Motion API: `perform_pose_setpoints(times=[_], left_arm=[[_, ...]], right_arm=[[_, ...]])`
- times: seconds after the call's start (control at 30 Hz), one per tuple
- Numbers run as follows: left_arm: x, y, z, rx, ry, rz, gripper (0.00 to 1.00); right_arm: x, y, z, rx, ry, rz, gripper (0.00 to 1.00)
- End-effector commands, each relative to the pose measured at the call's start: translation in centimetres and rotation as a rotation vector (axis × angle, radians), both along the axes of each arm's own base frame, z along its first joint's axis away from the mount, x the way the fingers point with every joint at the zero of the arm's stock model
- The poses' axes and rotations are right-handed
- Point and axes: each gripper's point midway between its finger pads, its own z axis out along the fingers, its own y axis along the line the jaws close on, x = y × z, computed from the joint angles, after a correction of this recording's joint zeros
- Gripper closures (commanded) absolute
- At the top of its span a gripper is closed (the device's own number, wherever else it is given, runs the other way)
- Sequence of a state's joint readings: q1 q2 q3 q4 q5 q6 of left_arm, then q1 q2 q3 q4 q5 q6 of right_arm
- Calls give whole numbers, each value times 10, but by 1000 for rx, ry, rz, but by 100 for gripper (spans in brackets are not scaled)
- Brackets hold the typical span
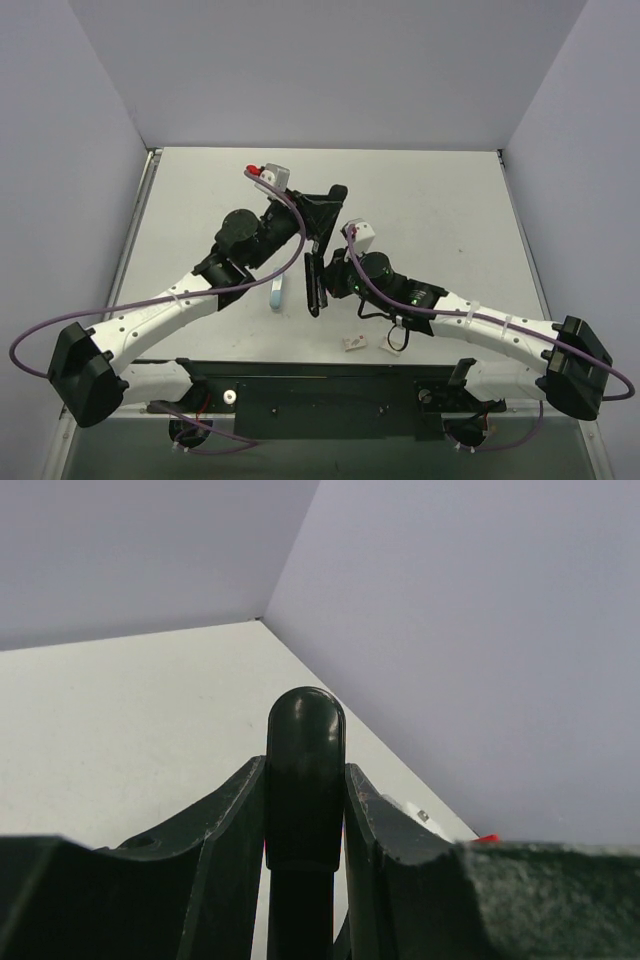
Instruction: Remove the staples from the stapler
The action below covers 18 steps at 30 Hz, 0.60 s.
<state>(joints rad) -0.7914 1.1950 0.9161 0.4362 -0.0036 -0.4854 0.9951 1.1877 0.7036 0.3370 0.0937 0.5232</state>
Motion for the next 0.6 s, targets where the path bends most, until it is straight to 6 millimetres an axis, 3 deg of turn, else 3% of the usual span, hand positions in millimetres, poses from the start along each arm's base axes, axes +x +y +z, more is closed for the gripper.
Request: perform_pose_setpoints(times=[0.0, 0.23, 0.57], left_arm=[[3, -2, 81, -184, -167, 18, 100], [21, -16, 68, -130, -168, 54, 100], [49, -33, 28, 20, -138, 106, 100]], right_arm=[[5, 10, 20, 95, -17, 33, 100], [17, 9, 27, 153, -19, 46, 100], [30, 8, 25, 185, -7, 59, 100]])
